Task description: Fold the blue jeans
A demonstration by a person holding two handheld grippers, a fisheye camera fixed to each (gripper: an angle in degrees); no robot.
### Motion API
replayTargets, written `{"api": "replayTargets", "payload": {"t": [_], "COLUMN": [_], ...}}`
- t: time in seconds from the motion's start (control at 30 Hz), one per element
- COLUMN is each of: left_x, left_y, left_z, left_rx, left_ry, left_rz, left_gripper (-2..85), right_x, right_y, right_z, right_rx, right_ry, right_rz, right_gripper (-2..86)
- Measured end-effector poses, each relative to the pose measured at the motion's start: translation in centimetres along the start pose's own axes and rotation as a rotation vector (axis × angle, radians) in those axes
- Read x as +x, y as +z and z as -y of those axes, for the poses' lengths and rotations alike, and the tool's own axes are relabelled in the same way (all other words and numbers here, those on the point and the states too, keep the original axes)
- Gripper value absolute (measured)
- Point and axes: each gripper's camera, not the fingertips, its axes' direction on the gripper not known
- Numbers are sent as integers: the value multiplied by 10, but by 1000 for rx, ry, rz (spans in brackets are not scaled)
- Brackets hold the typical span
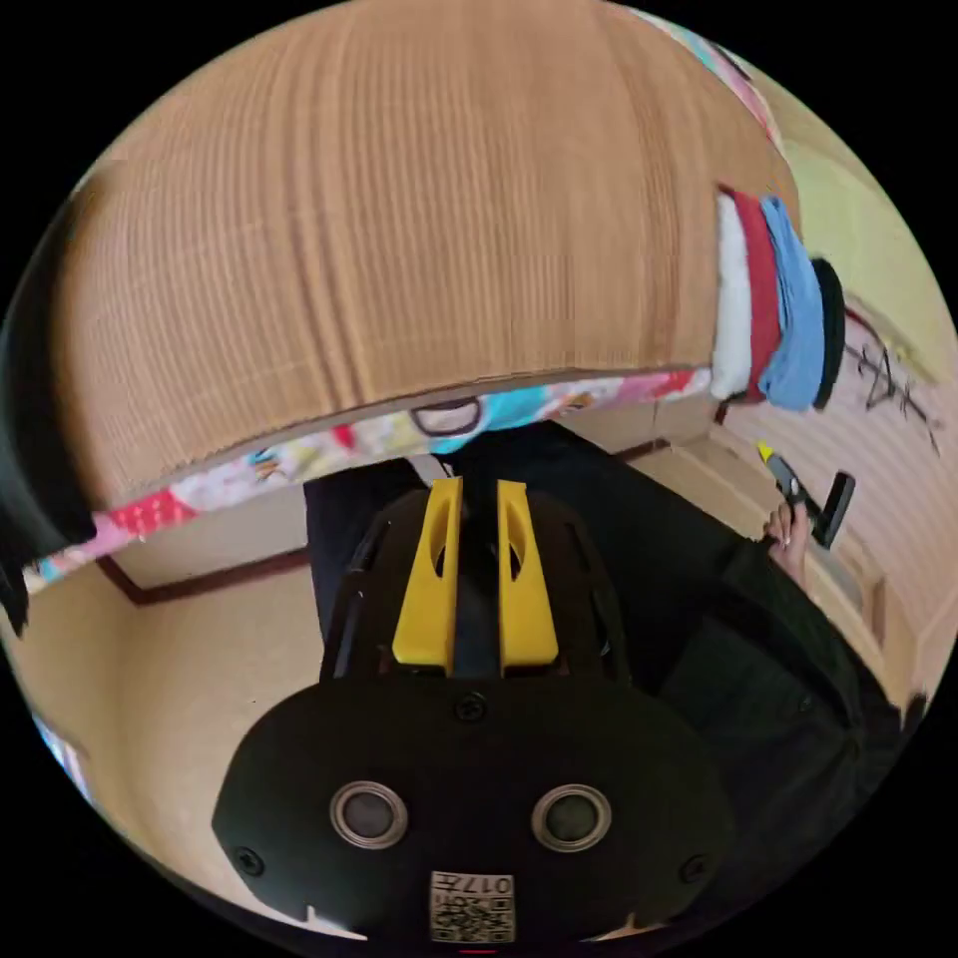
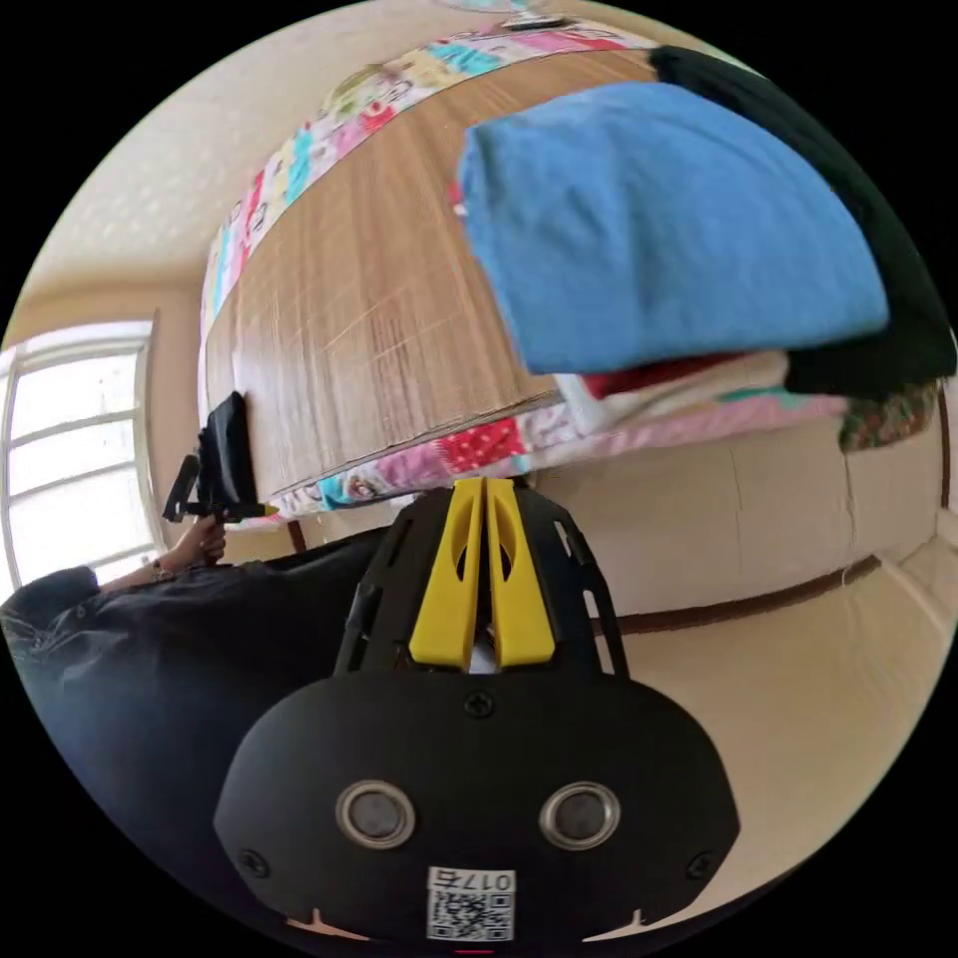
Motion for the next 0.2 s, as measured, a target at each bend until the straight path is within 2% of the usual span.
{"api": "replayTargets", "payload": {"t": [0.03, 0.1, 0.13, 0.2], "left_x": [-49, -106, -131, -153], "left_y": [-17, -43, -56, -68], "left_z": [-23, -66, -95, -129], "left_rx": [58, 178, 259, 354], "left_ry": [-144, -319, -391, -426], "left_rz": [-34, -67, -86, -105], "left_gripper": [65, 65, 64, 60], "right_x": [-22, -112, -133, -214], "right_y": [5, 9, 6, -19], "right_z": [8, 33, 37, 39], "right_rx": [-6, 28, 53, 214], "right_ry": [-68, -329, -392, -631], "right_rz": [3, -31, -41, -77], "right_gripper": [4, 4, 4, 4]}}
